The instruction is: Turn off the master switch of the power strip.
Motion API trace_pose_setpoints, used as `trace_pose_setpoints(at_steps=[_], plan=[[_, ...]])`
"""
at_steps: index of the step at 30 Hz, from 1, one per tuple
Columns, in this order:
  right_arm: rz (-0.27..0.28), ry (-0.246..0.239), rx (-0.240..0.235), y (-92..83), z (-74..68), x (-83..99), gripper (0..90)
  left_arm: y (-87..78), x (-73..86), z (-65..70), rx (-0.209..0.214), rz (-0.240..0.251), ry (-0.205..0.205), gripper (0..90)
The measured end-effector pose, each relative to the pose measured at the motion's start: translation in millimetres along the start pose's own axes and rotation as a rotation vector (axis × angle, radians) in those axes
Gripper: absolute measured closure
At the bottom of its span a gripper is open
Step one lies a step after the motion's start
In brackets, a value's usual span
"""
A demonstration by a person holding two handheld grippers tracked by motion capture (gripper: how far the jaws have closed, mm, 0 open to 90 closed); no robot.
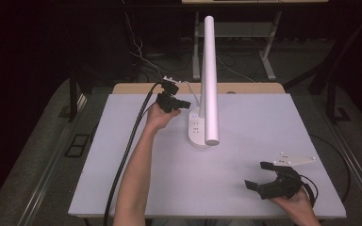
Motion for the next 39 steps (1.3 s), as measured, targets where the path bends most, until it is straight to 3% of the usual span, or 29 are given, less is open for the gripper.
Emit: trace_pose_setpoints(at_steps=[4, 9, 12, 19, 22, 26, 34, 35, 39], plan=[[0.0, 0.0, 0.001, -0.2, 0.4, 0.0, 0.4, 4.2, 2.7, -0.8, -0.001, -0.016, 0.004, 89.8], [-0.002, -0.002, -0.002, 0.2, 0.0, 0.2, 0.4, 9.8, 1.7, 1.9, 0.006, 0.004, -0.028, 89.9], [-0.007, -0.007, -0.003, 1.6, -0.5, 0.6, 0.4, 11.8, 2.7, -0.1, -0.001, -0.006, -0.009, 89.9], [-0.008, -0.008, -0.003, 1.7, -1.2, 0.4, 0.4, 19.4, 5.5, -0.2, -0.009, -0.001, -0.036, 89.9], [-0.008, -0.009, -0.003, 1.6, -0.9, 0.4, 0.4, 21.9, 7.6, -0.7, -0.002, -0.011, -0.019, 90.0], [-0.006, -0.009, -0.005, 1.6, -1.2, 0.2, 0.4, 26.0, 8.2, 2.1, 0.012, 0.0, -0.031, 89.9], [-0.009, -0.015, -0.01, 2.2, -2.0, 0.3, 0.4, 31.1, 12.4, 1.0, -0.001, -0.009, -0.032, 89.9], [-0.01, -0.015, -0.011, 2.4, -2.1, 0.3, 0.4, 33.3, 11.5, 2.5, 0.0, 0.009, -0.053, 89.9], [-0.01, -0.017, -0.012, 2.4, -2.2, 0.3, 0.4, 36.4, 17.2, 0.0, -0.005, -0.014, -0.041, 89.9]])
Point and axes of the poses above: each handheld gripper's, and its own axes: y roughly forward along the jaws, x roughly out of its underside, z roughly to its right, the point moved 10 cm from there along y, roughly forward along the jaws, and after that the axes turned 3 degrees about -y, right-handed, at the moved point
